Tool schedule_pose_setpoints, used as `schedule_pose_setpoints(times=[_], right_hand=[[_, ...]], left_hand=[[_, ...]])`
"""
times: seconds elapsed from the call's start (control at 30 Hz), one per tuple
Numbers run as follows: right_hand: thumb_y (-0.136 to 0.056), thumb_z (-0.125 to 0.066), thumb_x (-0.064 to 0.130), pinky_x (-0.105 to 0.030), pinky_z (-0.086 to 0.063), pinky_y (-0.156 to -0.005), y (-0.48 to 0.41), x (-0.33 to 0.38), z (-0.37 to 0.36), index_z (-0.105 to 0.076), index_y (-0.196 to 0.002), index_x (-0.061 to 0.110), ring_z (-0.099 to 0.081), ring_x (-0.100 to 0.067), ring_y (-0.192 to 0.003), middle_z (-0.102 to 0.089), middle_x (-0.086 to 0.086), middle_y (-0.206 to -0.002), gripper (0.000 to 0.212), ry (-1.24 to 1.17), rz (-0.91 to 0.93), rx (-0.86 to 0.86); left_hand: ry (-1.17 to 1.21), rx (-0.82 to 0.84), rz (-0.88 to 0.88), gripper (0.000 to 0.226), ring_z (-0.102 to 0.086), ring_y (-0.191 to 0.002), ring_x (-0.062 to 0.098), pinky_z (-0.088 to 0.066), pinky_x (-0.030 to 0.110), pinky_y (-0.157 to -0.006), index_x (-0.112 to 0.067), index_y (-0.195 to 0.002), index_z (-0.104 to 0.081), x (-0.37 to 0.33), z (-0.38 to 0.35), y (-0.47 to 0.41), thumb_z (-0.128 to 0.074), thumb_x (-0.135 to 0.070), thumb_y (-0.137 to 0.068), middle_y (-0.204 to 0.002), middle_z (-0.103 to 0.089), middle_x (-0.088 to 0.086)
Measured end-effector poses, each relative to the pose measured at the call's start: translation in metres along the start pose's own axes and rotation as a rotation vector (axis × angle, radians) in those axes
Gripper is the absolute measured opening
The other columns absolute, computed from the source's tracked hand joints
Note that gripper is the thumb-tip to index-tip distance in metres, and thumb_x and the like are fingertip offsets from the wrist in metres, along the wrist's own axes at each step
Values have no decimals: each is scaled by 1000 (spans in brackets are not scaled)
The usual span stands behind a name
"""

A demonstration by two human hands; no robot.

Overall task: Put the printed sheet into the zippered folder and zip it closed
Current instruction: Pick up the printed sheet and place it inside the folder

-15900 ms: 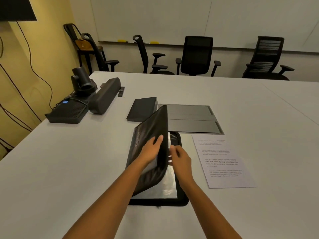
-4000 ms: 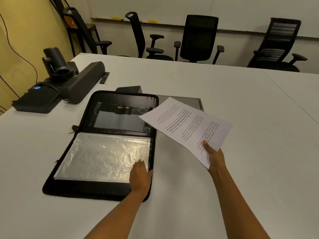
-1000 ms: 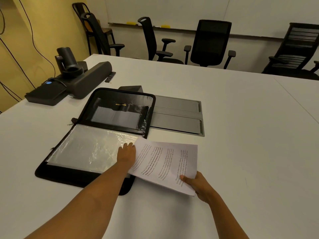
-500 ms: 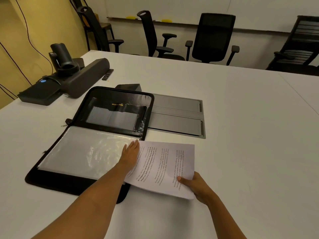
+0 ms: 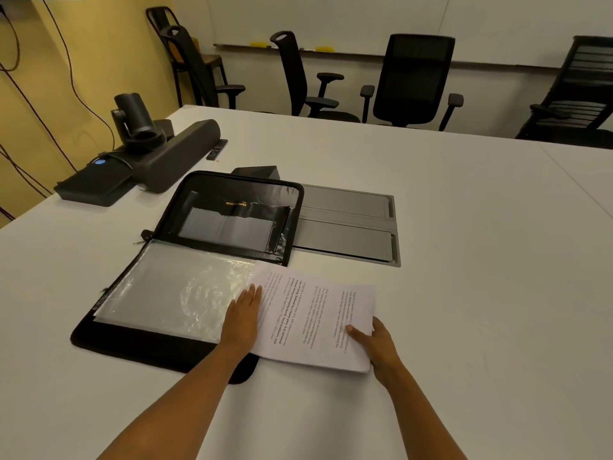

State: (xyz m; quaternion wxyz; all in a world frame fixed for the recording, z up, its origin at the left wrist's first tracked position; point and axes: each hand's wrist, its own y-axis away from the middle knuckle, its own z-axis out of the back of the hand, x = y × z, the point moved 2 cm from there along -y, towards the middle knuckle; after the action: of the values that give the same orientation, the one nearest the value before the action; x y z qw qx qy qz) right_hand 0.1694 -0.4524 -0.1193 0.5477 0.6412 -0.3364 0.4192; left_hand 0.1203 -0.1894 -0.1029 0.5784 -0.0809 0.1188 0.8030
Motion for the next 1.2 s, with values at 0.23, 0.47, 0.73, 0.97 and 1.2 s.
schedule_pose_setpoints(times=[0.23,0.47,0.73,0.97,1.2], right_hand=[[-89,-61,14,-48,-50,-95,20,-9,-1,-42,-134,10,-60,-31,-108,-58,-14,-129,49,-44,-10,-69],[-91,-56,8,-50,-47,-99,36,-5,-16,-31,-141,13,-54,-32,-118,-51,-13,-136,56,-51,-23,-15],[-92,-53,8,-49,-47,-99,36,13,-74,-18,-144,23,-47,-28,-124,-42,-8,-141,64,112,-47,183],[-93,-49,6,-50,-41,-106,30,14,-93,-24,-143,16,-44,-30,-128,-43,-11,-141,56,276,-59,120],[-93,-45,1,-41,-43,-104,19,8,-84,-29,-140,-2,-49,-34,-123,-47,-22,-138,50,475,-22,-112]], left_hand=[[70,-81,83,72,5,-149,22,0,33,-121,-12,-149,8,4,-15,52,-41,-7,-97,-160,7,7],[26,14,103,72,12,-148,24,3,34,-121,-10,-149,10,-8,-16,54,-39,-3,-97,-159,14,10],[-40,93,116,77,12,-147,27,6,36,-120,-8,-149,9,-12,-16,50,-44,2,-94,-159,12,14],[143,112,45,69,3,-149,21,-3,30,-120,-15,-150,1,0,-14,55,-39,1,-97,-160,6,8],[40,127,-103,52,-6,-149,18,-4,32,-121,-16,-151,-6,25,1,38,-24,-18,-102,-161,-5,6]])
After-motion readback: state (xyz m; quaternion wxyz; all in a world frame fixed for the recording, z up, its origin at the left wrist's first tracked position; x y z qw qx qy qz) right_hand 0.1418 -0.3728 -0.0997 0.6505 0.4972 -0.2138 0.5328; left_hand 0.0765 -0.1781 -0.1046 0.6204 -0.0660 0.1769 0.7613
